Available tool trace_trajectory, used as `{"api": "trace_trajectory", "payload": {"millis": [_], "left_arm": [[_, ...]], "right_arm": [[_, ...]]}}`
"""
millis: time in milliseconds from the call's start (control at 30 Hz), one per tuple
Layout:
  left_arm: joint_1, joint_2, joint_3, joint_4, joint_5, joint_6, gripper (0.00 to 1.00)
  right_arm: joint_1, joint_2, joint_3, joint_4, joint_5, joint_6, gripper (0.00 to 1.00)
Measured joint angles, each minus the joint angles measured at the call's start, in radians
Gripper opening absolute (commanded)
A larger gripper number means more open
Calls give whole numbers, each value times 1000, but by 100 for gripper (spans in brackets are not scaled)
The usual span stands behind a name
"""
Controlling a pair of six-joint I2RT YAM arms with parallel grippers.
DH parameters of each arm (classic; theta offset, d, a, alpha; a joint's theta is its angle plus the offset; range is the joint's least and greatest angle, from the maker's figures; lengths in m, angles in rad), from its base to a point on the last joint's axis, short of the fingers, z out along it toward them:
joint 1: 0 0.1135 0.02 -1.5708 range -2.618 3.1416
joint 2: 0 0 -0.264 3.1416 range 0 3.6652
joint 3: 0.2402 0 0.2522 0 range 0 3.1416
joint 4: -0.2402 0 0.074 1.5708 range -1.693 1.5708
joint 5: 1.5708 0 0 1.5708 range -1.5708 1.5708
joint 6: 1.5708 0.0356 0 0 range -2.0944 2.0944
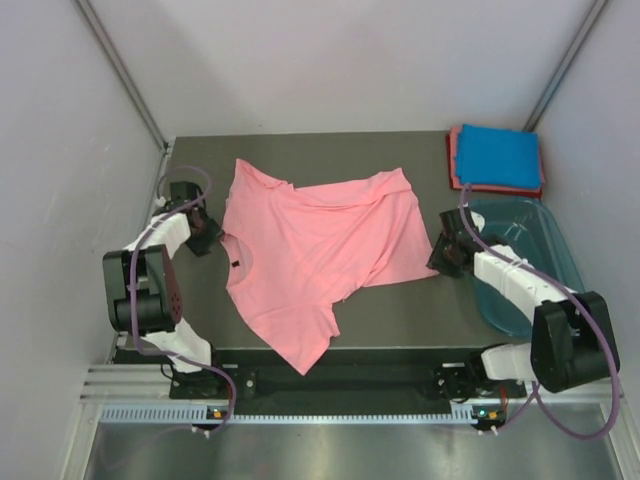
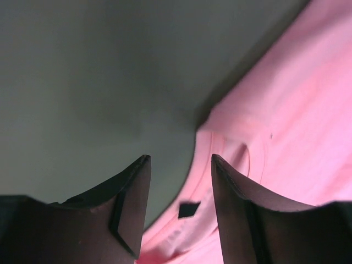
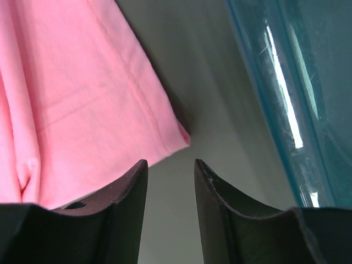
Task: Fold and stack the t-shirts
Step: Flatten the tshirt out
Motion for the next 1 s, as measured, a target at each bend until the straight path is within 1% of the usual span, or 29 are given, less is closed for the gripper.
{"api": "trace_trajectory", "payload": {"millis": [100, 167, 367, 567, 633, 667, 767, 800, 867, 900, 933, 967, 1000], "left_arm": [[56, -2, 0, 54, 21, 1, 54], [73, -1, 1, 78, 45, 4, 53], [73, 42, 15, 135, 154, 17, 52], [72, 47, 15, 158, 201, 31, 53], [72, 49, 15, 168, 217, 31, 54], [72, 52, 15, 173, 224, 31, 54], [72, 65, 16, 187, 246, 31, 54], [72, 71, 17, 192, 254, 31, 54], [72, 89, 24, 196, 266, 32, 50], [72, 100, 30, 195, 268, 34, 49], [72, 109, 36, 195, 268, 34, 45], [72, 121, 45, 193, 268, 35, 39], [72, 133, 54, 191, 267, 37, 21]], "right_arm": [[0, 3, -12, 40, 25, 7, 40], [0, 13, -19, 62, 35, 8, 40], [0, 59, -51, 102, 47, 15, 40], [1, 79, -70, 137, 50, 15, 36], [1, 82, -70, 147, 54, 14, 33], [1, 85, -70, 154, 55, 14, 28], [1, 90, -70, 167, 61, 13, 19], [1, 90, -70, 168, 63, 13, 13], [1, 91, -70, 168, 66, 13, 7], [1, 91, -70, 169, 68, 13, 0], [1, 91, -71, 169, 69, 12, 0], [1, 91, -71, 170, 71, 13, 0], [1, 91, -71, 170, 72, 13, 0]]}}
